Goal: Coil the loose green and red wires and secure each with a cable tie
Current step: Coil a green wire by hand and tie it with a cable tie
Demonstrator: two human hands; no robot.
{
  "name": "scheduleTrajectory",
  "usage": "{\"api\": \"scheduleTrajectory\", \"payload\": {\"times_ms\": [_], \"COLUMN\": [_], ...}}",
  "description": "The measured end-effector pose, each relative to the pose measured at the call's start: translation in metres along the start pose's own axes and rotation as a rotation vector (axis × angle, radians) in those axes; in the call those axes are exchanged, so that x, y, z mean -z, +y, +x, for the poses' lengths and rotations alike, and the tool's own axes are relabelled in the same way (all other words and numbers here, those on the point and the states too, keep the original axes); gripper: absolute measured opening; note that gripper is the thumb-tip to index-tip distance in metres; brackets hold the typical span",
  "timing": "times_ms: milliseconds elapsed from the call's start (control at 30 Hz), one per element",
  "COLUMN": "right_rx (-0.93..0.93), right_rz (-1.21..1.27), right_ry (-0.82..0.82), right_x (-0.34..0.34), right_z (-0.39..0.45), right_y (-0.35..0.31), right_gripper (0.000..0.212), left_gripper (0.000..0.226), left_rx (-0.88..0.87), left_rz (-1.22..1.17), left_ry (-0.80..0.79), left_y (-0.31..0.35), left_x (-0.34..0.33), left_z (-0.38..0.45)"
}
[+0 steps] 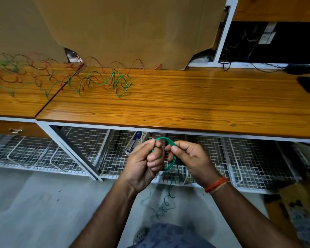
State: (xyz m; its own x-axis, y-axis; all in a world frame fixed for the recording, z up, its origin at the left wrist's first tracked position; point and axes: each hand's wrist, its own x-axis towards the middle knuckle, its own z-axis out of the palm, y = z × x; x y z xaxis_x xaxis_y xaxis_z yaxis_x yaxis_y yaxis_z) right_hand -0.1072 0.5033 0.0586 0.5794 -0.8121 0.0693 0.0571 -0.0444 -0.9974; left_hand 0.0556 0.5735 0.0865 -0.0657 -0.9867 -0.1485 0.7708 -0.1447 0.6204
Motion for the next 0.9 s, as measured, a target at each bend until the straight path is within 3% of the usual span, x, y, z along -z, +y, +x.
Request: {"api": "scheduleTrajectory", "payload": {"times_ms": [100,400,467,633,733,833,900], "right_rx": [0.018,-0.091,-0.102,-0.112,-0.068,0.058,0.146], "right_rz": [-0.029,-0.106,-0.155,-0.101,-0.163,-0.300,-0.366], "right_ry": [0.075,0.076,0.151,0.423,0.420,0.274,0.180], "right_x": [-0.003,0.029,0.044,0.076,0.080,0.078,0.072], "right_z": [0.000,-0.010,-0.018,-0.030,-0.030,-0.027,-0.025], "right_y": [0.006,0.022,0.030,0.041,0.033,0.016,0.003], "right_gripper": [0.020,0.012,0.020,0.016,0.021,0.028,0.021], "left_gripper": [0.025,0.023,0.031,0.031,0.037,0.035,0.029], "left_rx": [-0.026,-0.103,-0.108,-0.127,-0.135,-0.181,-0.204], "left_rz": [0.053,-0.227,-0.309,-0.420,-0.401,-0.296,-0.187], "left_ry": [0.079,-0.053,-0.073,-0.166,-0.028,0.177,0.250], "left_y": [-0.004,0.014,0.020,0.028,0.029,0.031,0.029], "left_x": [-0.004,0.010,0.018,0.034,0.028,0.017,0.013], "left_z": [-0.002,0.019,0.024,0.032,0.034,0.038,0.041]}}
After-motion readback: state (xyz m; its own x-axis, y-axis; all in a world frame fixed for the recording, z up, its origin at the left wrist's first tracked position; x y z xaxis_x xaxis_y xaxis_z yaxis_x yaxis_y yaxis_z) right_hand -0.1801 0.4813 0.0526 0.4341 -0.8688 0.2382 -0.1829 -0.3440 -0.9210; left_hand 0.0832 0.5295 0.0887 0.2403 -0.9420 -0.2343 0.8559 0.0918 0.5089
